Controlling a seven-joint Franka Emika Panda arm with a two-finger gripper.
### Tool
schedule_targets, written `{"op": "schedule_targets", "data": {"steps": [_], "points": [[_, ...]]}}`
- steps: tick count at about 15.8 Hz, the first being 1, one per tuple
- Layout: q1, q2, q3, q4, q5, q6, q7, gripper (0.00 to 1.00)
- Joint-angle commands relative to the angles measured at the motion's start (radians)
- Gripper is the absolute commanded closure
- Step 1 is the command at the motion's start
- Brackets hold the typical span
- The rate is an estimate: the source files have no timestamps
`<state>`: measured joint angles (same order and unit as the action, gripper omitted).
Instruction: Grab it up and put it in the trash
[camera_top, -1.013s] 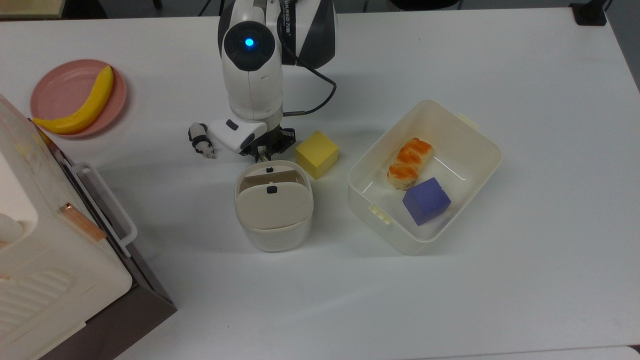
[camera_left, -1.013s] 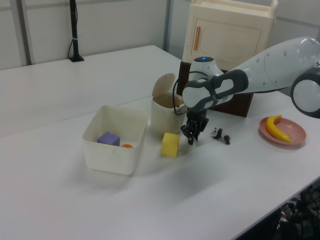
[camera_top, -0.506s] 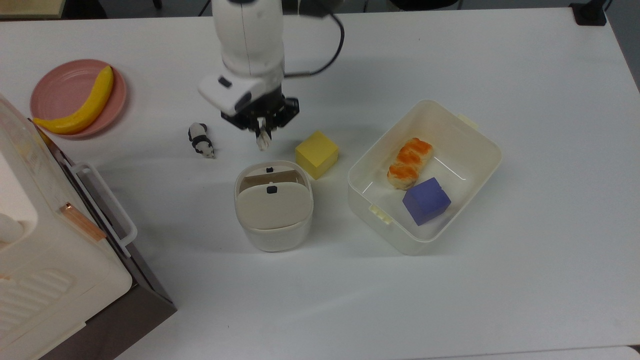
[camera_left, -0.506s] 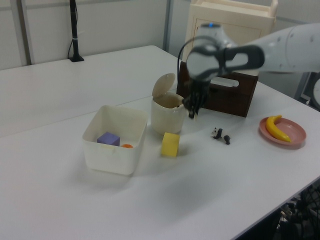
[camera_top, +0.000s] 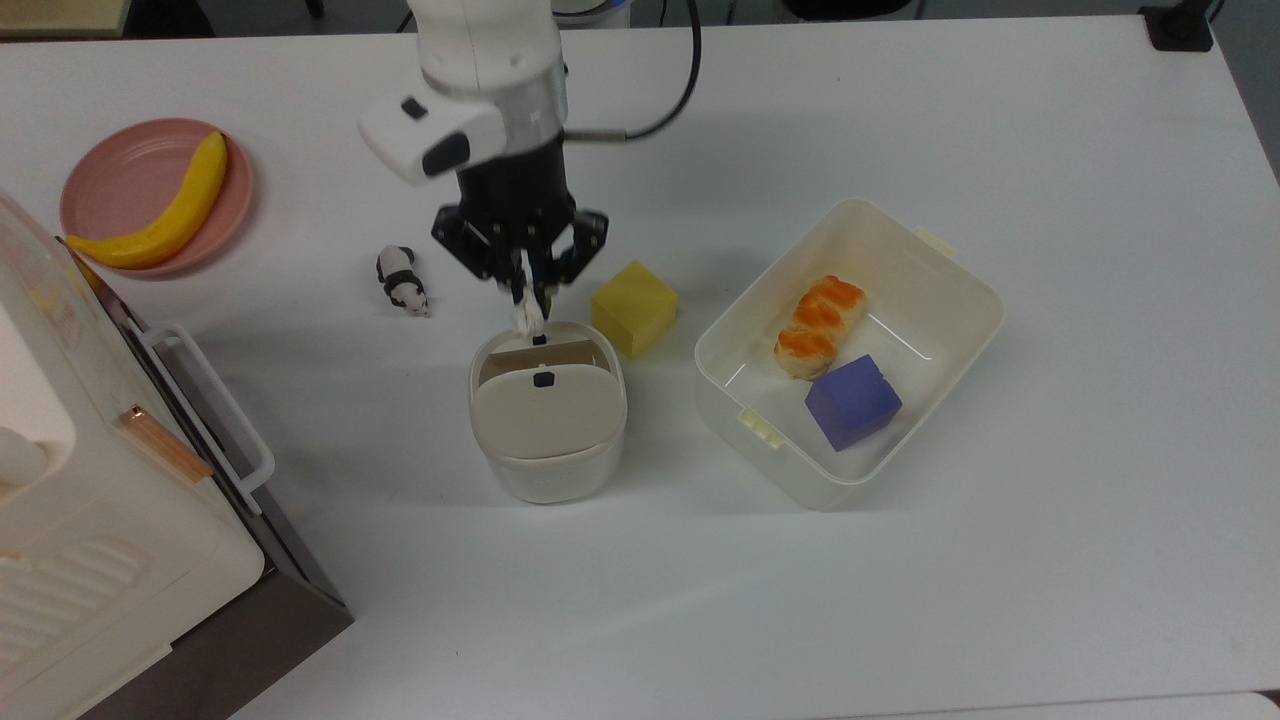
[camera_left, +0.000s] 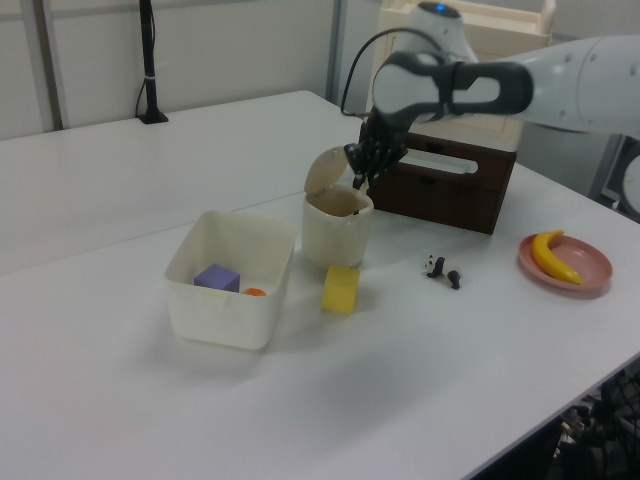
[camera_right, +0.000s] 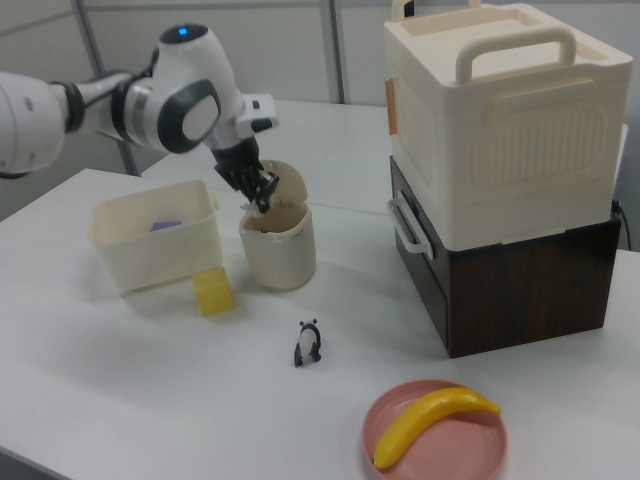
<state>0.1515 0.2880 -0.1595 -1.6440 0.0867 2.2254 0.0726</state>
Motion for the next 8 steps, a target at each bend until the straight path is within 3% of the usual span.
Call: {"op": "schedule_targets", "data": {"steps": [1,5,8], "points": [[0.034,0.088,-0.006,0.035,-0.057,0.08,0.145,0.0],[0.036,0.089,-0.006,0.044,-0.085,0.079,0.185,0.0],[0.025,0.036,-0.008,0.036,-0.085,0.01,0.167,0.0]]}}
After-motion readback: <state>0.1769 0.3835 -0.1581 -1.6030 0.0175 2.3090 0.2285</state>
